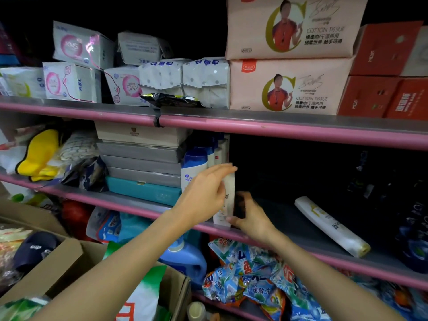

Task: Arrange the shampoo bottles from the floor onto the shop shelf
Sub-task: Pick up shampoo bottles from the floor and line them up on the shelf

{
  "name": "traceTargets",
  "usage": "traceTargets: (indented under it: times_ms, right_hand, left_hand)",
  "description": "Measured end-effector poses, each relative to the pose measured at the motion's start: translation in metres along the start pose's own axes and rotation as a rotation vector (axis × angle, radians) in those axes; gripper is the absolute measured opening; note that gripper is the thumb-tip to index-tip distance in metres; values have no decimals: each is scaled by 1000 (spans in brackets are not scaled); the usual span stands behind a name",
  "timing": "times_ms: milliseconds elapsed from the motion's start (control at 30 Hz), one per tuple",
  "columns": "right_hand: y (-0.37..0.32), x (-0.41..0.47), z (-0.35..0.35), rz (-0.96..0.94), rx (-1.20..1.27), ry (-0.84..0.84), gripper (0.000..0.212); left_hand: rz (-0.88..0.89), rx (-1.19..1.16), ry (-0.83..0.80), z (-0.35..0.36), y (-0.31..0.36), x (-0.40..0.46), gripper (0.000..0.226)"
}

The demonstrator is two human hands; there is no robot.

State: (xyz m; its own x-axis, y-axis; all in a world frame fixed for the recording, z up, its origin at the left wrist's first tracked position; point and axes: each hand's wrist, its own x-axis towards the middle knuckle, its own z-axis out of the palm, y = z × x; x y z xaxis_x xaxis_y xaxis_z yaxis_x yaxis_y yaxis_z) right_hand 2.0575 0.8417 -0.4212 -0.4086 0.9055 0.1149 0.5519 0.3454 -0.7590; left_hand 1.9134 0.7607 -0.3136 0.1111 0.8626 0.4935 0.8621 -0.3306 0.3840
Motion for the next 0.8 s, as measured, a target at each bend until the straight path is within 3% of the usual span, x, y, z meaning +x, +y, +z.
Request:
traceTargets:
  times_ms: [133,200,333,433,567,700,800]
  right_hand:
    - [33,-17,-61,35,-340,224,64]
    - [55,-31,-95,144,-543,286,65]
    - [92,-60,-133,390,-648,137,71]
    - [111,-73,-138,399,-723,87,63]
    - [121,-74,-141,420,-904,-73,74]
    - [119,-68,-154,408,-767,-117,79]
    - [95,-74,-160,364,-218,-45,63]
  left_hand:
    - [40,-180,66,31,28,2,37]
    - [18,-259,36,55,42,3,33]
    - [-70,-343,-74,102,65,3,29]
    - [-115,-344,-156,127,80,0,28]
    - [-148,-332,-236,146,97,-9,30]
    - [-178,-344,-274,151,108,-17,34]
    - [-166,-313,-245,150,112,-23,42]
